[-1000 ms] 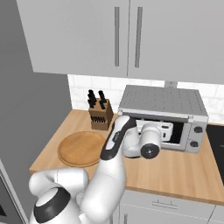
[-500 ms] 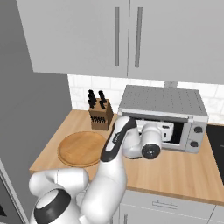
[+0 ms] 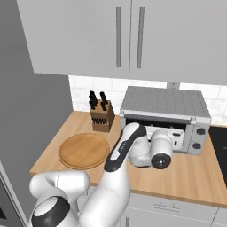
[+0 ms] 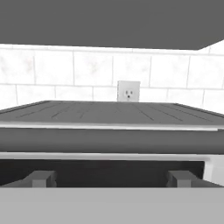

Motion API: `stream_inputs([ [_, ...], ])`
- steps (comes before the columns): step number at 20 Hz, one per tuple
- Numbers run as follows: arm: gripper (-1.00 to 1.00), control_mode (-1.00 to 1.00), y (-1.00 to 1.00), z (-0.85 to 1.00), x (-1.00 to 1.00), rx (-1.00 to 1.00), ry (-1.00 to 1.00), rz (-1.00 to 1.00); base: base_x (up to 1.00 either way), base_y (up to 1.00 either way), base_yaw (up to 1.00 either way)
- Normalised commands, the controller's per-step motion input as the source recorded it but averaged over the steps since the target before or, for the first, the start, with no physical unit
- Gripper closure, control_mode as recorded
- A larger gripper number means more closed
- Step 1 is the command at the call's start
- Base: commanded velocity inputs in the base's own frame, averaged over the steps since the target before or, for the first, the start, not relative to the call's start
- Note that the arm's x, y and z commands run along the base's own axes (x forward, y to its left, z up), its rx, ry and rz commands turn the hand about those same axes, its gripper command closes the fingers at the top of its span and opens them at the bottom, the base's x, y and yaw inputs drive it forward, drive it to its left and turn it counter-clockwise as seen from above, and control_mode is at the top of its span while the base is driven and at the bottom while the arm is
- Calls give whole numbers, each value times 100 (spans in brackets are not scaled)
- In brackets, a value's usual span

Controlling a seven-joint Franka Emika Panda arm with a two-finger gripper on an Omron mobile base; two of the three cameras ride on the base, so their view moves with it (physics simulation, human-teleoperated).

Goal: Pick up the kebab skewer and baguette bread, and place them inside the toaster oven. Close the toaster oven door and start by setting the timer.

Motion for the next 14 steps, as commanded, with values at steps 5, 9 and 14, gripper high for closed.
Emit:
stream_inputs([
  [5, -100, -100, -44, -4, -18, 0, 0, 0, 0, 0, 0],
  [9, -100, -100, -46, -9, -12, 0, 0, 0, 0, 0, 0],
  [14, -100, -100, -27, -8, -2, 0, 0, 0, 0, 0, 0],
])
